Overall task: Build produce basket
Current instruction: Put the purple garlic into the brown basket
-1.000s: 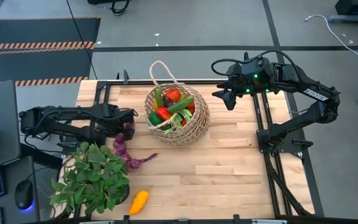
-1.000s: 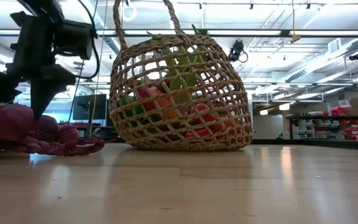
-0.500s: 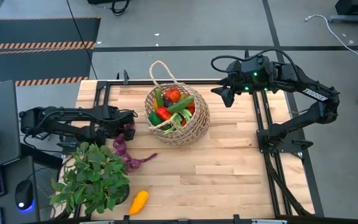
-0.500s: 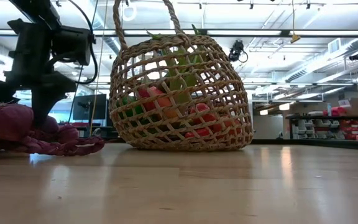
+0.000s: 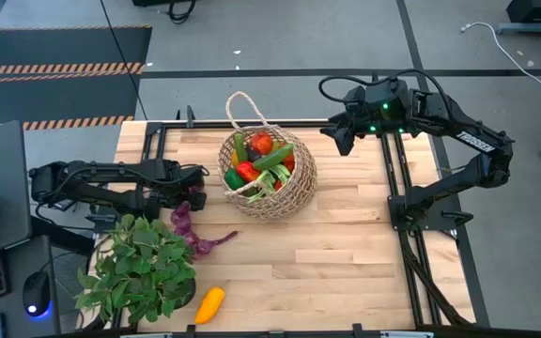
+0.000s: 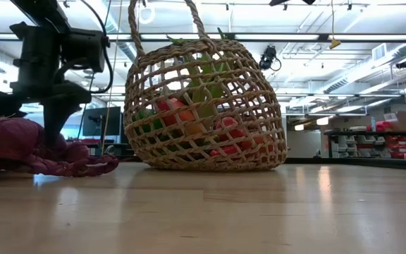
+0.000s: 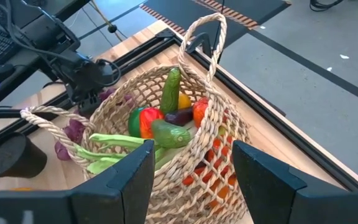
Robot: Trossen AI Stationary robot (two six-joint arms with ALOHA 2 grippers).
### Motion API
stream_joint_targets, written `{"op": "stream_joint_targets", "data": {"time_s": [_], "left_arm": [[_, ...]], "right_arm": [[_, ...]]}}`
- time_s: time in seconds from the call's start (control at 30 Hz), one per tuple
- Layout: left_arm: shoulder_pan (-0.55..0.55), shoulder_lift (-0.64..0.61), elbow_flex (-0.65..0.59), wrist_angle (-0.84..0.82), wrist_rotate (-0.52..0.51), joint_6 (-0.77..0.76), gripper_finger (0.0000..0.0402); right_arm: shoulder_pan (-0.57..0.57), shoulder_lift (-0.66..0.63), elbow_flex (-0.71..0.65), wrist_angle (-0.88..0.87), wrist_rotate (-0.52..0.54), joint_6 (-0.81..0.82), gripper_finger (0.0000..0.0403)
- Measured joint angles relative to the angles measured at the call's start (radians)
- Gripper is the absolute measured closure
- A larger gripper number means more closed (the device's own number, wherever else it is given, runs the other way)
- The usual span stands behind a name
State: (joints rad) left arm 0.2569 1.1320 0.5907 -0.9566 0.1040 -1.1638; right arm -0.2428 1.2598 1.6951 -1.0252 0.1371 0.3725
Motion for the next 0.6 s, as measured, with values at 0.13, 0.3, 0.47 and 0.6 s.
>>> {"op": "stream_joint_targets", "data": {"time_s": [0.13, 0.3, 0.47, 0.6], "left_arm": [[0.000, 0.000, 0.000, 0.009, 0.003, -0.005, 0.0026], [0.000, 0.000, 0.000, 0.010, 0.023, -0.005, 0.0026], [0.000, 0.000, 0.000, 0.010, 0.023, -0.005, 0.0026], [0.000, 0.000, 0.000, 0.010, 0.024, -0.025, 0.0026]], "right_arm": [[-0.013, 0.000, 0.000, 0.000, -0.017, -0.001, 0.0184], [-0.034, 0.000, 0.000, 0.001, -0.037, -0.001, 0.0184], [-0.042, 0.000, 0.000, 0.001, -0.038, -0.001, 0.0184], [-0.042, 0.000, 0.000, 0.001, -0.052, -0.001, 0.0184]]}}
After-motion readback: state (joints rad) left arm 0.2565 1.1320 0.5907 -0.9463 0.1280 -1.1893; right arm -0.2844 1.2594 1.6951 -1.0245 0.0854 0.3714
